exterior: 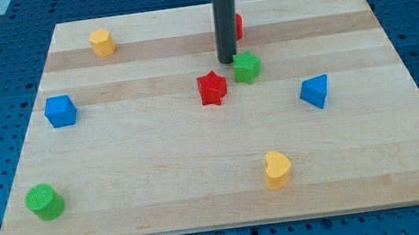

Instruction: Push the red circle to the top left of the red star

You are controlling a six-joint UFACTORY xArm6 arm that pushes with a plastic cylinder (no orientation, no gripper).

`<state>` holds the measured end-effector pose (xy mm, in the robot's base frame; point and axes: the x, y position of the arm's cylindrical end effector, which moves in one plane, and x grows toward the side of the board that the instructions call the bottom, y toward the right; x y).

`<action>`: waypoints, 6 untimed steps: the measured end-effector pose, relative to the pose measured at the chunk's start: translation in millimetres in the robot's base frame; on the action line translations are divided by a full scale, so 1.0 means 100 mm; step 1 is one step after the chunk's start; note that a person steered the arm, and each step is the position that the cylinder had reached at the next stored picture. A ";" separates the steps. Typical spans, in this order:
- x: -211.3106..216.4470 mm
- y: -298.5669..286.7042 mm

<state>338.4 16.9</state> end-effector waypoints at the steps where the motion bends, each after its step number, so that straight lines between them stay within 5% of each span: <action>1: -0.36 0.28; 2: -0.59 1.03; 3: -1.02 1.17; 4: -1.06 0.53; 6: -0.31 -0.17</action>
